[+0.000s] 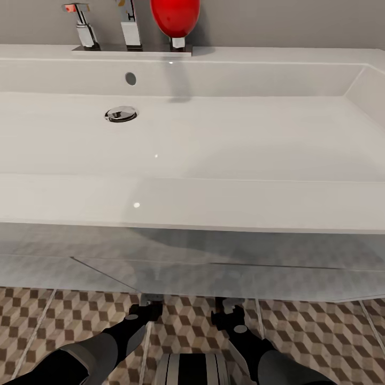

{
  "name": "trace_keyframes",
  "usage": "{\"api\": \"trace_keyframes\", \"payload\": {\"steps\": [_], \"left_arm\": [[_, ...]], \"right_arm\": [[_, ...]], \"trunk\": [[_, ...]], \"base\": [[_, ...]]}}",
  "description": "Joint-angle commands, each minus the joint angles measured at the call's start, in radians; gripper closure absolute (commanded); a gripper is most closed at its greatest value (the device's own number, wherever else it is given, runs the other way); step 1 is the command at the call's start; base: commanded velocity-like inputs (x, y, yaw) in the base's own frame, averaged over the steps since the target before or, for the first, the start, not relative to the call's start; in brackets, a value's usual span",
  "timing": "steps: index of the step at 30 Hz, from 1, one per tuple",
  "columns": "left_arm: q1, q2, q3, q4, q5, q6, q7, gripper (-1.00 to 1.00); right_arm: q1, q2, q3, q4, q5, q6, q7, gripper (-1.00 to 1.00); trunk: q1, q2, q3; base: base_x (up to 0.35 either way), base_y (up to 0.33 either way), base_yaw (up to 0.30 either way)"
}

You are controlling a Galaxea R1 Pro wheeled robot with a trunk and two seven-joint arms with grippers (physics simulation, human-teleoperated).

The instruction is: Take the four mousetraps from the cabinet in the bathroom and place them on the bathroom floor. Make sure all four end up on the same floor surface, and ensure that at least two of them are either under or directly next to the same bathroom sink.

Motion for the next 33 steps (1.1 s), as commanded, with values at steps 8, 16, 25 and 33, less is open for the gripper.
{"api": "trace_keyframes", "payload": {"steps": [8,16,25,33], "left_arm": [[0.0,0.0,-0.009,0.001,0.007,-0.003,0.003,-1.0],[0.0,0.0,-0.009,0.001,0.007,-0.003,0.003,-1.0],[0.0,0.0,-0.009,0.001,0.007,-0.003,0.003,-1.0],[0.0,-0.001,-0.009,0.001,0.007,-0.003,0.003,-1.0]], "right_arm": [[-0.001,0.0,0.007,0.001,0.004,-0.001,-0.008,-1.0],[-0.001,0.0,0.007,0.002,0.004,-0.001,-0.008,-1.0],[-0.001,0.0,0.008,0.002,0.004,-0.001,-0.008,-1.0],[-0.001,0.0,0.007,0.002,0.004,-0.001,-0.008,-1.0]], "trunk": [[0.0,0.0,-0.001],[0.0,0.0,-0.001],[0.0,0.0,-0.001],[0.0,0.0,-0.001]], "base": [[0.0,0.0,0.0],[0.0,0.0,0.0],[0.0,0.0,0.0],[0.0,0.0,0.0]]}}
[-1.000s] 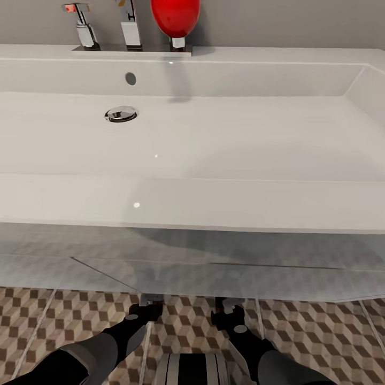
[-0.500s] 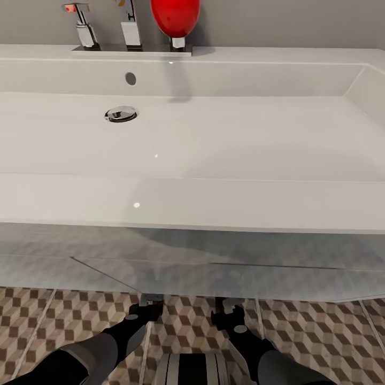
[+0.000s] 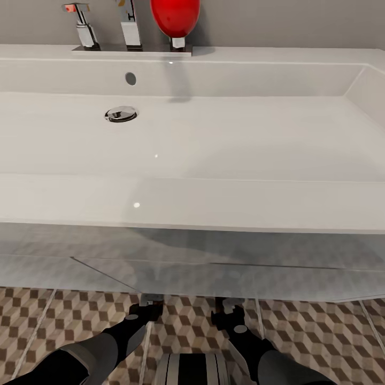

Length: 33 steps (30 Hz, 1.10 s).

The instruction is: Take the four mousetraps from the cabinet in the bathroom and place them on the bathroom floor. Make sure all four end up on the same floor surface, and ensure that at least two of them are either under or directly next to the same bathroom sink.

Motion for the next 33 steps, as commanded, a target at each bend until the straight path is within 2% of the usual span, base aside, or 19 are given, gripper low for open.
{"api": "trace_keyframes", "payload": {"steps": [1,22,33], "left_arm": [[0.0,0.0,-0.009,0.001,0.007,-0.003,0.004,-1.0],[-0.001,-0.002,-0.009,0.001,0.006,-0.003,0.006,-1.0],[0.0,-0.005,-0.007,0.002,0.008,-0.003,0.009,-1.0]], "right_arm": [[-0.001,0.0,0.007,0.001,0.004,-0.001,-0.008,-1.0],[-0.001,0.0,0.008,0.001,0.004,-0.001,-0.008,-1.0],[-0.001,0.0,0.008,0.001,0.004,-0.001,-0.008,-1.0]], "trunk": [[0.0,0.0,-0.001],[0.0,0.0,-0.001],[0.0,0.0,-0.001]], "base": [[0.0,0.0,0.0],[-0.005,0.0,0.0],[-0.249,0.0,0.0]]}}
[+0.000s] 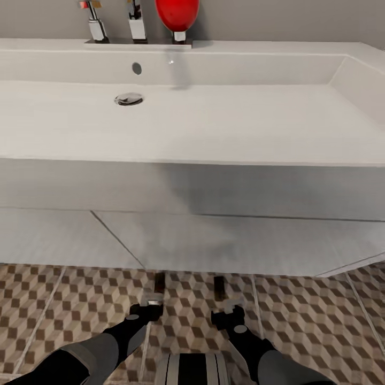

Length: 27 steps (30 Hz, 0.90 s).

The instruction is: Take the four mousetraps from the cabinet in the bathroom and place them on the bathroom floor. Make sure all four end up on the same floor surface, and ensure that at least two of them are either under or directly next to the same bathroom sink.

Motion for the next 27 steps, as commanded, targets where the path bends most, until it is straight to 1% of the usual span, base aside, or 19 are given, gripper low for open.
{"api": "trace_keyframes", "payload": {"steps": [1,27], "left_arm": [[0.0,0.0,-0.009,0.001,0.008,-0.003,0.003,-1.0],[0.0,-0.001,-0.008,0.001,0.008,-0.002,0.004,-1.0]], "right_arm": [[-0.001,0.0,0.007,0.001,0.004,-0.001,-0.008,-1.0],[-0.001,0.0,0.007,0.001,0.005,-0.005,-0.008,-1.0]], "trunk": [[-0.001,0.0,-0.001],[-0.001,0.0,-0.001]], "base": [[-0.327,0.0,0.0],[-0.341,0.0,0.0]]}}
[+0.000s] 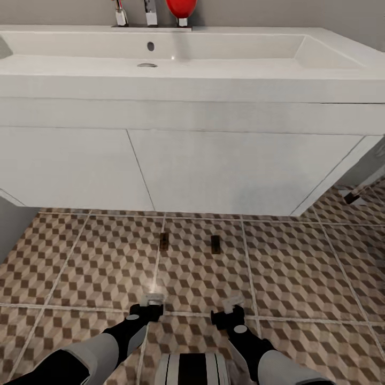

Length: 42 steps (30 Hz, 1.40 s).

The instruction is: Take the four mousetraps from the cabinet in the bathroom and place them on the bathroom floor. Make sure all four end up on the same floor surface, and ensure that at least two of them are either under or directly next to the same bathroom sink.

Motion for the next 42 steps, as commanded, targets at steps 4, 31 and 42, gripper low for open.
{"api": "trace_keyframes", "payload": {"steps": [4,31,42], "left_arm": [[0.0,0.0,-0.009,0.001,0.007,-0.003,0.003,-1.0],[-0.001,0.0,-0.009,0.001,0.007,-0.003,0.003,-1.0],[0.0,0.0,-0.009,0.001,0.007,-0.003,0.003,-1.0]], "right_arm": [[-0.001,0.0,0.007,0.001,0.005,-0.001,-0.008,-1.0],[-0.001,0.0,0.008,-0.006,0.005,-0.031,-0.007,-1.0],[-0.001,0.0,0.008,-0.01,0.005,-0.03,-0.006,-1.0]], "trunk": [[-0.001,0.0,-0.001],[-0.001,0.0,-0.001],[-0.001,0.0,-0.001]], "base": [[-0.343,0.0,0.0],[-0.343,0.0,0.0],[-0.343,0.0,0.0]]}}
